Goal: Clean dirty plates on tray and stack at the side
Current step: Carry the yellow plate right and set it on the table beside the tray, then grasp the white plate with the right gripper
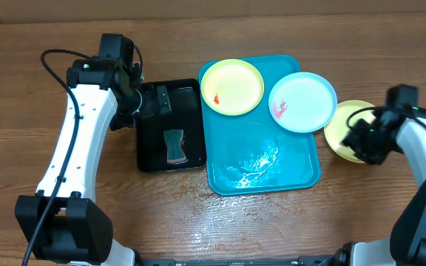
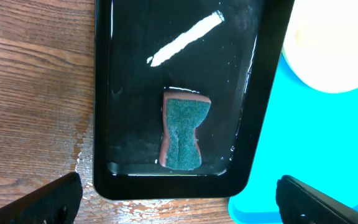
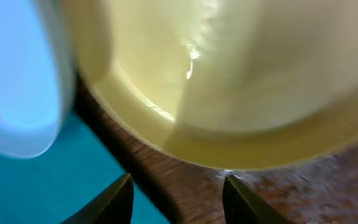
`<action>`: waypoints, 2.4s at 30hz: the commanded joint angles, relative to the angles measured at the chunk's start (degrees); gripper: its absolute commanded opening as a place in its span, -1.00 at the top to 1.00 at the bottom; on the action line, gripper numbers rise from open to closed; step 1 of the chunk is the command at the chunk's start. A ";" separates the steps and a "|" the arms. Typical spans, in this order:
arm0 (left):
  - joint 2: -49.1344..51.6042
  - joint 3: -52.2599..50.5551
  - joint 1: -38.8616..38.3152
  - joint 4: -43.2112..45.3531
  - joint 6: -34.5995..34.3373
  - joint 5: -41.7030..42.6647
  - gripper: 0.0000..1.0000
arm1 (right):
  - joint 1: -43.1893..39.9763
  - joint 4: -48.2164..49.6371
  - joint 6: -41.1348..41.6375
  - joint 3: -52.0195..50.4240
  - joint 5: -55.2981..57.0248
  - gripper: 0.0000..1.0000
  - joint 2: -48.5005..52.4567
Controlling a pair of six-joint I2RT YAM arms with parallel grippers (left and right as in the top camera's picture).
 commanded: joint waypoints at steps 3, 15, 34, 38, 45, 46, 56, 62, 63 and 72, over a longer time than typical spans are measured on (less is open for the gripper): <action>-0.20 0.57 -0.35 0.04 0.81 0.24 -1.00 | 7.28 5.42 -4.85 -4.42 3.02 -0.01 -1.20; -0.20 0.57 -0.35 0.04 0.81 0.24 -0.99 | 17.59 16.76 -3.93 -14.16 3.56 0.18 -1.18; -0.20 0.57 -0.35 0.04 0.81 0.24 -0.99 | 24.94 10.25 2.43 -7.76 6.27 0.21 -3.76; -0.20 0.57 -0.35 0.04 0.81 0.24 -1.00 | 24.92 5.79 2.34 -0.87 9.97 0.07 -6.05; -0.20 0.57 -0.35 0.07 0.57 0.28 -1.00 | 21.42 15.56 4.07 3.93 18.05 -0.22 -5.68; -0.20 0.57 -0.35 0.07 0.20 0.46 -0.99 | 20.61 17.92 2.60 3.89 18.05 -0.22 -5.18; -0.17 0.57 -0.37 0.90 -1.36 5.18 -1.00 | 13.90 29.05 -0.83 3.89 16.35 -0.30 6.69; -0.17 0.55 -0.37 0.90 -1.36 5.40 -1.00 | 13.77 29.49 -3.30 3.89 14.36 -0.25 9.68; -0.17 0.55 -0.37 0.90 -1.36 5.40 -1.00 | 13.75 29.44 -3.30 3.87 14.43 -0.19 9.79; -0.17 0.55 -0.37 0.92 -1.36 5.40 -0.99 | 13.68 26.36 -3.26 3.61 14.53 0.57 9.86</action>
